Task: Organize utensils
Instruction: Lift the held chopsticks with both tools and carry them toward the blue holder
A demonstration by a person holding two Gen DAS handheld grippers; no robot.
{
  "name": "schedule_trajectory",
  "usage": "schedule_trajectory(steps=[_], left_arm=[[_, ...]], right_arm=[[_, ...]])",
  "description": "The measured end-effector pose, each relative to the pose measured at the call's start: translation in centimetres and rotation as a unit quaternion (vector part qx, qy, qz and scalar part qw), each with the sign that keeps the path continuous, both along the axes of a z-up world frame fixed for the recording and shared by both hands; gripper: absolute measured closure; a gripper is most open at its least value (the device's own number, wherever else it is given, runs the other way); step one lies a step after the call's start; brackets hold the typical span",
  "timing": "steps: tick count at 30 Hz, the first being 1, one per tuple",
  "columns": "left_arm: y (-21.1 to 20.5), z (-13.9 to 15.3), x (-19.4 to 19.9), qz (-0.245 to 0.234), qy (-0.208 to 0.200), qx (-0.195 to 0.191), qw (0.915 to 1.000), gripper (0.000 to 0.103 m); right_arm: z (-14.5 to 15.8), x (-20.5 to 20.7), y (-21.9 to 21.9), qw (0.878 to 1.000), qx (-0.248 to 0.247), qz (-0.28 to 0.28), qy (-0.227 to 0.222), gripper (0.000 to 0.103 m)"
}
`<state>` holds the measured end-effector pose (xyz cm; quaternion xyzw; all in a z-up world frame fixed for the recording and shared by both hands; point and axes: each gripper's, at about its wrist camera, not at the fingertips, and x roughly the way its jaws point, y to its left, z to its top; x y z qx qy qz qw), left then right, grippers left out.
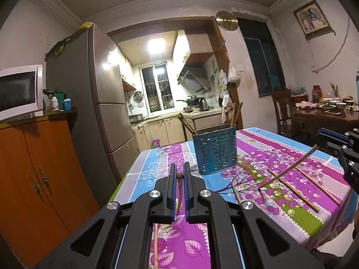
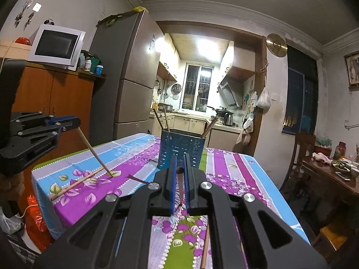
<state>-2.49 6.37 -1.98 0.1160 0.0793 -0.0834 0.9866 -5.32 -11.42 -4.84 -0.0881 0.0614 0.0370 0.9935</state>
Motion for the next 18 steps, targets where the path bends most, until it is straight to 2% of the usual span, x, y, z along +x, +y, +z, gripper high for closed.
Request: schedule_trajectory(steps=[6,18], left_arm=[[-1.0,1.0,1.8,0.020,0.023,-0.004,0.9995,0.096],[-1.4,2.8,4.7,0.032,0.049,-0.012,0.9982,0.096]], right_arm=[[1.7,1.7,-0.5,1.000,0.007,0.010,0.011,0.098],[4.7,4.5,-1.3,1.000,0.006,0.021,0.004,0.098]])
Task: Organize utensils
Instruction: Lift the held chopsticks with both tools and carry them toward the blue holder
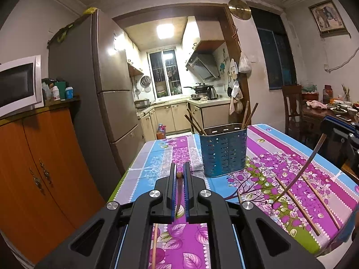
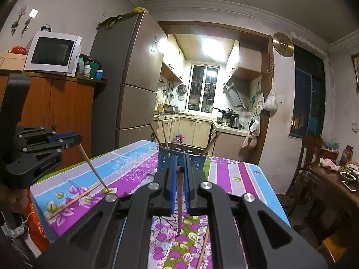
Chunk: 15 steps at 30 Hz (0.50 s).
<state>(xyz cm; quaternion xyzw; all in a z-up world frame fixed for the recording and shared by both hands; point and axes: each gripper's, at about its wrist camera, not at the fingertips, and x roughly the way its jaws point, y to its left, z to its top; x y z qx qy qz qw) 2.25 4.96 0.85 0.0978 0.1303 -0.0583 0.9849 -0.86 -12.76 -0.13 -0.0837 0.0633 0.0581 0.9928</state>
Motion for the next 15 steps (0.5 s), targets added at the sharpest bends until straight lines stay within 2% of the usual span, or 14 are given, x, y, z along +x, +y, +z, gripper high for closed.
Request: schedule_trajectory(steps=[15], left_arm=[[-0.3,1.1,1.6,-0.002,0.021,-0.003,0.9998,0.096]], right_arm=[[2.1,1.5,-0.5,1.000,0.013,0.016,-0.001,0.098]])
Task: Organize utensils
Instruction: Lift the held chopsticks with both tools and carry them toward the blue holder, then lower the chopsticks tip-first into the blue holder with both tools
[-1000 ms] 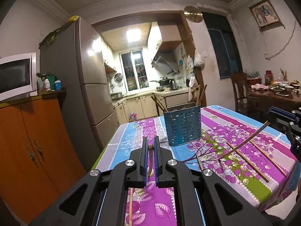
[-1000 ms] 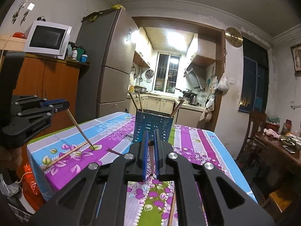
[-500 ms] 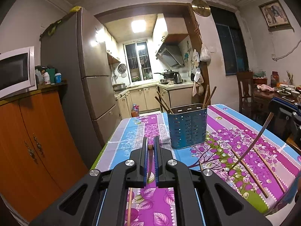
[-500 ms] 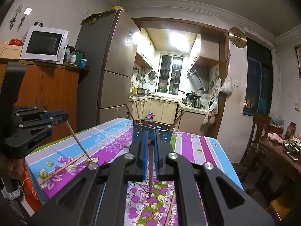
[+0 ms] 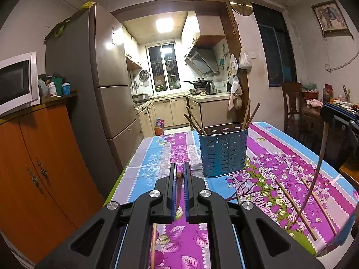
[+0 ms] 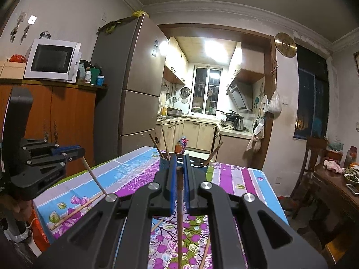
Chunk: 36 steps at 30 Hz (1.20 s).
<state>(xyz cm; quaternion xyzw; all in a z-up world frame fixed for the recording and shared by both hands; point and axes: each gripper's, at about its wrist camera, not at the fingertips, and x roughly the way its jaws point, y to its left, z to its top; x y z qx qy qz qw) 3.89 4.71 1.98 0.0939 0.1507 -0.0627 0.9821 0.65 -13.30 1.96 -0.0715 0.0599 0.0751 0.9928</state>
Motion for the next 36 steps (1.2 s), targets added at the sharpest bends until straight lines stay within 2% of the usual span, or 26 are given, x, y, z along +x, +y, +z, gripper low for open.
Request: schedule_trajectory(steps=[12,24,36], left_arm=[[0.2,1.2,0.9,-0.008,0.009,-0.010,0.9999,0.096],[2.5,3.7,2.9,-0.056,0.068,-0.076,0.9932,0.096],[1.1,6.4,2.8,-0.080,0.042,-0.067,0.9936,0.096]], right_arm=[[1.1,1.6,-1.0,0.999,0.032,0.017,0.025,0.098],[1.8,2.9,-1.6,0.998,0.046,0.022,0.035,0.098],[3.1,4.1,-2.3,0.997,0.060,0.031,0.040,0.098]])
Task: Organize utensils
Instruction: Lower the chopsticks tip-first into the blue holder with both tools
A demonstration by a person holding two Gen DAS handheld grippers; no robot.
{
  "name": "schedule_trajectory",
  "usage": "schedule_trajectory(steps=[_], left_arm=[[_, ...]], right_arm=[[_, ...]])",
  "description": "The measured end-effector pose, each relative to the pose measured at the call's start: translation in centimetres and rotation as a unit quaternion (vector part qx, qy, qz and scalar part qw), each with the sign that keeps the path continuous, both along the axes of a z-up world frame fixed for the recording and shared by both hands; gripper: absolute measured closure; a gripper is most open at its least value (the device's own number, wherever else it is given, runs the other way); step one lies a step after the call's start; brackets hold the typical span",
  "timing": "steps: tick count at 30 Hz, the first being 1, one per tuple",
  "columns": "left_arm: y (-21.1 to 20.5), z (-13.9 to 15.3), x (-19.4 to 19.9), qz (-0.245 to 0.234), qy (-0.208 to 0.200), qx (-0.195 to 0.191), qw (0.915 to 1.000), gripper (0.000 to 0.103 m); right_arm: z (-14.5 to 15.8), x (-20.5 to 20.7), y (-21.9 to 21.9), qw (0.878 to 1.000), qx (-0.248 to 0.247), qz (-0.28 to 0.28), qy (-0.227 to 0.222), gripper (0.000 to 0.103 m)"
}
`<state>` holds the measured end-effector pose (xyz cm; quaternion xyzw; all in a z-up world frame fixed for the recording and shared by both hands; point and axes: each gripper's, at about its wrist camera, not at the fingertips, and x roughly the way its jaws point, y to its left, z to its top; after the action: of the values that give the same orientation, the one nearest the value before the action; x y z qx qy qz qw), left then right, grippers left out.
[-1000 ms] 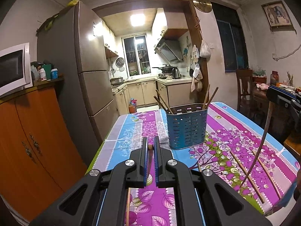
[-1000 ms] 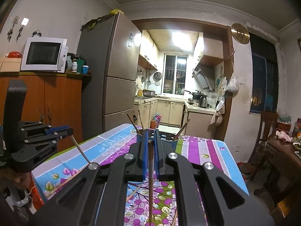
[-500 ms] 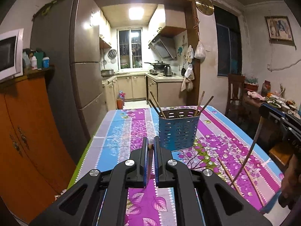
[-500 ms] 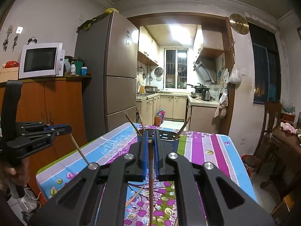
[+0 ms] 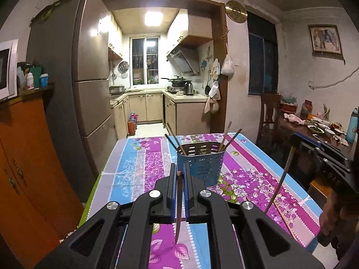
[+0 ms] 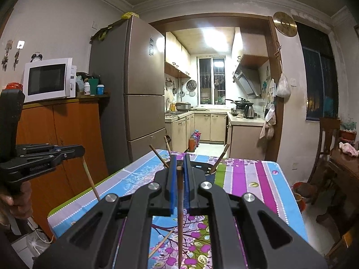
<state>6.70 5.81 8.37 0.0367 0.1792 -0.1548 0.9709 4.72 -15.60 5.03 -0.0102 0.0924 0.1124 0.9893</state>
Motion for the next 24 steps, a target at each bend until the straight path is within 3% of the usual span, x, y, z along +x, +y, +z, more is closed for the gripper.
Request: schedule_trajectory(steps=[11,24], left_arm=[[-2.9,1.3,1.6,-0.046,-0.011,-0.005,0.9989,0.096],[-8.0,11.2,9.4,-0.051,-0.137,-0.035,0.9886,0.096]], right_arm=[[0.9,1.8,0.0,1.000,0.008,0.009,0.004,0.098],[9.7,9.7,-1.6,0.995,0.048,-0.020,-0.090,0.098]])
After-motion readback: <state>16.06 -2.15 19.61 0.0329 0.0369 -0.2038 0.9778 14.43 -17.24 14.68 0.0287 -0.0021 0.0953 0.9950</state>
